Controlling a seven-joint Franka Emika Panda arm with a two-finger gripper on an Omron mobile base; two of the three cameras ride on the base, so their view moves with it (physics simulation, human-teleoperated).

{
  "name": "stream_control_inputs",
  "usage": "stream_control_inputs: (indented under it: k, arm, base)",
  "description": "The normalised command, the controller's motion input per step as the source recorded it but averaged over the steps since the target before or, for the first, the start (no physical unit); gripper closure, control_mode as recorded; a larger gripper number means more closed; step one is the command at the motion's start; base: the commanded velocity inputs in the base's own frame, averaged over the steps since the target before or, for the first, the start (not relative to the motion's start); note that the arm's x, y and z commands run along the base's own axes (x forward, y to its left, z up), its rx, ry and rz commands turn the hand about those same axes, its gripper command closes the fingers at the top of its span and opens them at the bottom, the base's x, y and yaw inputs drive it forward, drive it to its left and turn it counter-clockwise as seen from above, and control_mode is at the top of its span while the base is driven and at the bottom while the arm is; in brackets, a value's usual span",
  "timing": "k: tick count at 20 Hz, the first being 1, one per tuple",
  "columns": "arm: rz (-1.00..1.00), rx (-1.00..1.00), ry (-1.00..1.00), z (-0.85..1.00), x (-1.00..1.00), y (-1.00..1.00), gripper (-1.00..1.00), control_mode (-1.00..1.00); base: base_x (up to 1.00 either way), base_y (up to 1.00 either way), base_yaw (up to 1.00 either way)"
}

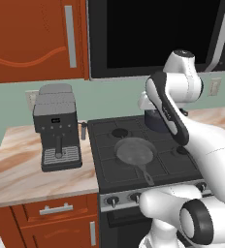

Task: Move the pot and pan from the stove into the sink.

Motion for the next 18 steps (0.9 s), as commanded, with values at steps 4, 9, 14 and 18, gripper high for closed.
stream_control_inputs:
  k: [4,9,14,18]
  arm:
    - [0.01,0.00,0.00,0.00,-0.06,0.00,-1.00,-1.00]
    - [0.01,0.00,0.00,0.00,-0.17,0.00,-1.00,-1.00]
    - [0.02,0.00,0.00,0.00,-0.26,0.00,-1.00,-1.00]
    - [0.02,0.00,0.00,0.00,-0.30,0.00,-1.00,-1.00]
  base:
    - [0.00,0.00,0.00]
    - [0.00,0.00,0.00]
    - [0.00,0.00,0.00]
    - [0.00,0.00,0.00]
